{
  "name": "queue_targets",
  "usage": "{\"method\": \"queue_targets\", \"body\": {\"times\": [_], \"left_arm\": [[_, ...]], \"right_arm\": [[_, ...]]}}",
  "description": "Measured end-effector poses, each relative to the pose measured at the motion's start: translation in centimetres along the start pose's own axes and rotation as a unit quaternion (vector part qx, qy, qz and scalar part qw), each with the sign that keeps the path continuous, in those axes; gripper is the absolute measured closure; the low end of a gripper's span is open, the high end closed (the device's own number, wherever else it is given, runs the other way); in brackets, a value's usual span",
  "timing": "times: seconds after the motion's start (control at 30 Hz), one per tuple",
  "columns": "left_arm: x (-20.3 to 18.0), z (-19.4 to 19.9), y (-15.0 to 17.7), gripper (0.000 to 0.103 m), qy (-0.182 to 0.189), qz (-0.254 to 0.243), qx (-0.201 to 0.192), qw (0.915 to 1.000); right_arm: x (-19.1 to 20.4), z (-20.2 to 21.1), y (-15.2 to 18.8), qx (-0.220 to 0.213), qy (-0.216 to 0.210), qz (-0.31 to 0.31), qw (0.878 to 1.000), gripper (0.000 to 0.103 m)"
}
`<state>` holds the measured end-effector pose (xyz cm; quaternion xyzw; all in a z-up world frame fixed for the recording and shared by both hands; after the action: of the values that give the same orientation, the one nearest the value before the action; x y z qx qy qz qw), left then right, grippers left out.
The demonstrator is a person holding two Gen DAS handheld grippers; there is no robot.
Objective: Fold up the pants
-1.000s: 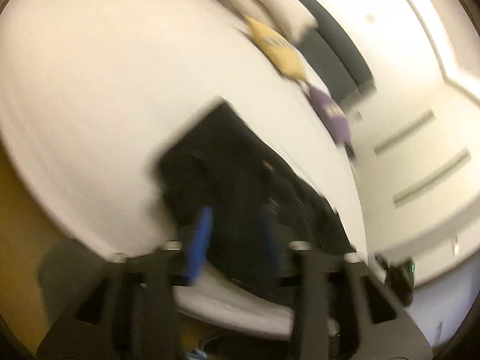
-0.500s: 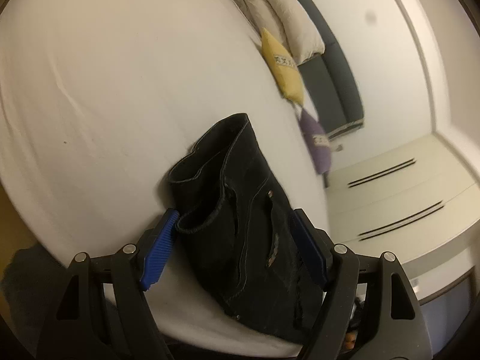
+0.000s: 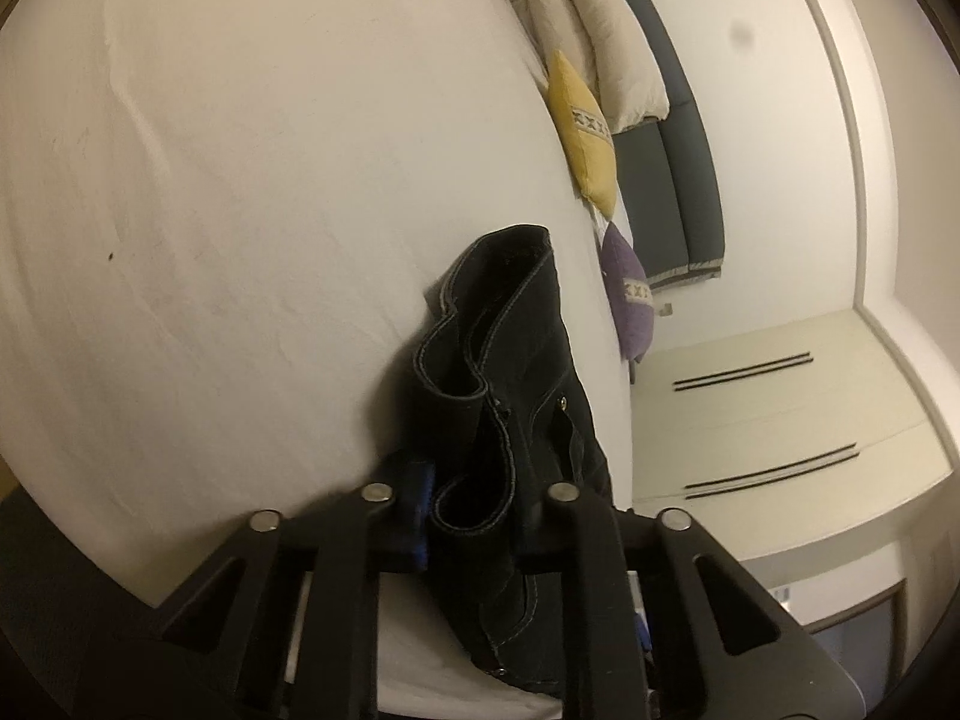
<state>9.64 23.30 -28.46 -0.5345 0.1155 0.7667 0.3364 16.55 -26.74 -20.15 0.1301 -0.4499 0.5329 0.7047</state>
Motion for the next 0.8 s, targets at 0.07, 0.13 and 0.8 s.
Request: {"method": "queue_targets", "body": {"times": [0.07,0.13,0.8], "left_arm": [[-0.4,-0.2,-0.1,0.091,-0.002,-0.012,-0.002,0.9999],[-0.7,-0.1,0.0,0.092,-0.006,-0.018,-0.004,0.9998],[-21.8,-10.0,19.9,0.092,-0.027,-0.416,0.142,0.8977]], "right_arm": [[0.3,-0.6,-0.2,0.002,-0.001,0.003,1.000,0.052],[0.3,-1.0,-0.2,0.005,0.003,0.004,1.000,0.052],[2.3,-1.9,-4.6,0.036,-0.052,-0.032,0.997,0.021]]}}
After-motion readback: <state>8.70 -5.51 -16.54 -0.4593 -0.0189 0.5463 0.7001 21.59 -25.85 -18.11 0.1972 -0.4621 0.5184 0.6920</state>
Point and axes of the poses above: each gripper's, at about its wrist camera, not at the fingertips, and z roughly against the way its jaws point, x to its left, y to its underside, the point moved 6 cm from there along -z, roughly the way its jaws point, and after that the axes turned 4 degrees about y, right-handed, at the moved point
